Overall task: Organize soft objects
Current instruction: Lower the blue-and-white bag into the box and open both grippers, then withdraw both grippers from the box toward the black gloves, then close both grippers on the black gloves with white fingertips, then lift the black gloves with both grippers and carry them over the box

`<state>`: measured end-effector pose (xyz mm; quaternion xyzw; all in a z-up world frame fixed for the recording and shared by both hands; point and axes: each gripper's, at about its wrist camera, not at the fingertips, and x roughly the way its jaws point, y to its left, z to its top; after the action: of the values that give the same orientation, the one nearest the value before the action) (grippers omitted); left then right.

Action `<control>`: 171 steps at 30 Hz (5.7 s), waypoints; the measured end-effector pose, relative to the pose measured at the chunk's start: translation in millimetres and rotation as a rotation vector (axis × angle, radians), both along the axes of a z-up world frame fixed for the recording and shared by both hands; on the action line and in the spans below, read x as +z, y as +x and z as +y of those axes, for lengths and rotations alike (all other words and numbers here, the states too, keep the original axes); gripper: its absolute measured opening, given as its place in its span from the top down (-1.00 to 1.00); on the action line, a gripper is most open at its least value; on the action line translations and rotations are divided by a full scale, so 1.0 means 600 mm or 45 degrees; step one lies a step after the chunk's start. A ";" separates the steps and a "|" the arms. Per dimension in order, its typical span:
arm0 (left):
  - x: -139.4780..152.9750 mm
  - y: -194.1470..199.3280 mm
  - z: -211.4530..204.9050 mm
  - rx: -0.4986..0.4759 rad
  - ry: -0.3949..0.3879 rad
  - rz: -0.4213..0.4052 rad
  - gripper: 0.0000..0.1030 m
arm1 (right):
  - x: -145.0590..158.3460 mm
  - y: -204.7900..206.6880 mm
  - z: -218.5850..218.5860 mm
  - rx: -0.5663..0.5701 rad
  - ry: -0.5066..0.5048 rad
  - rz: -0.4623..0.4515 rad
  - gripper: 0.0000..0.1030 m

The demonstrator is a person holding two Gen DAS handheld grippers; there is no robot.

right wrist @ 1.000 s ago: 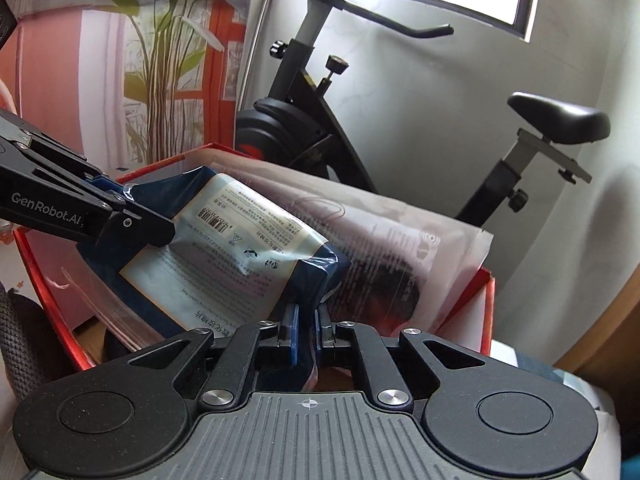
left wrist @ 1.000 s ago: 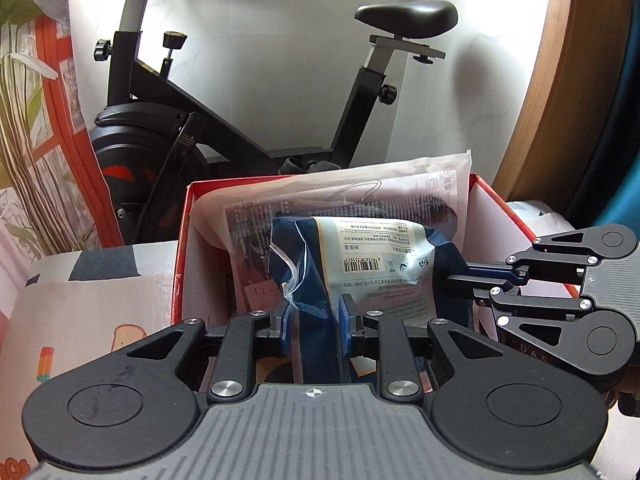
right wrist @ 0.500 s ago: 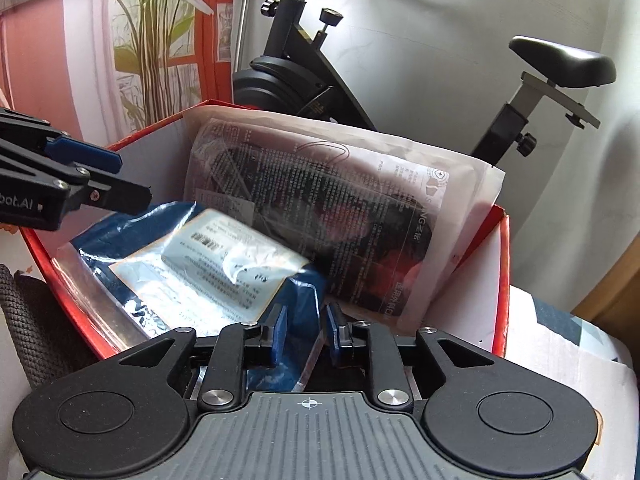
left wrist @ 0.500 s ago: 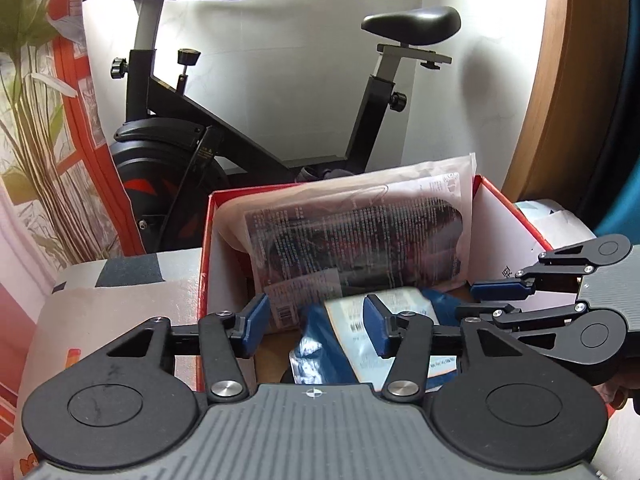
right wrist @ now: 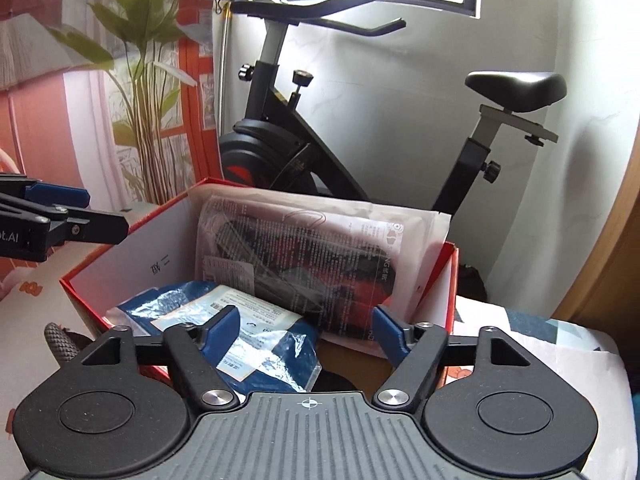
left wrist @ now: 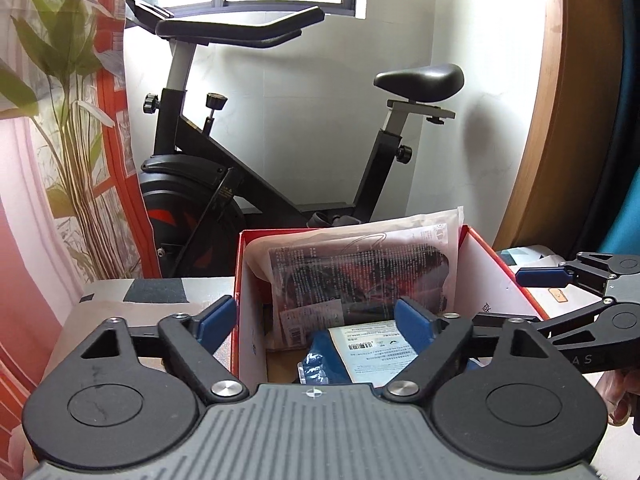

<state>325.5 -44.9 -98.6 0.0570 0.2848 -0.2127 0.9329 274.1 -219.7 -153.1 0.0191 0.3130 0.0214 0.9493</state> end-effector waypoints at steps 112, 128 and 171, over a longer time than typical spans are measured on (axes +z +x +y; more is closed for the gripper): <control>-0.245 -0.260 0.070 0.074 -0.094 0.249 0.73 | -0.221 -0.281 0.024 -0.043 0.441 0.090 0.10; -0.245 -0.263 0.070 0.062 -0.150 0.258 0.01 | -0.223 -0.289 0.050 0.022 0.331 0.082 0.33; 0.017 -0.155 0.057 0.052 -0.209 -0.233 0.86 | 0.074 -0.111 0.066 0.231 0.137 -0.234 0.72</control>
<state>232.6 -10.8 -88.2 -0.0064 0.1811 -0.2101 0.9608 207.6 -179.9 -108.8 0.0396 0.2236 0.1256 0.9657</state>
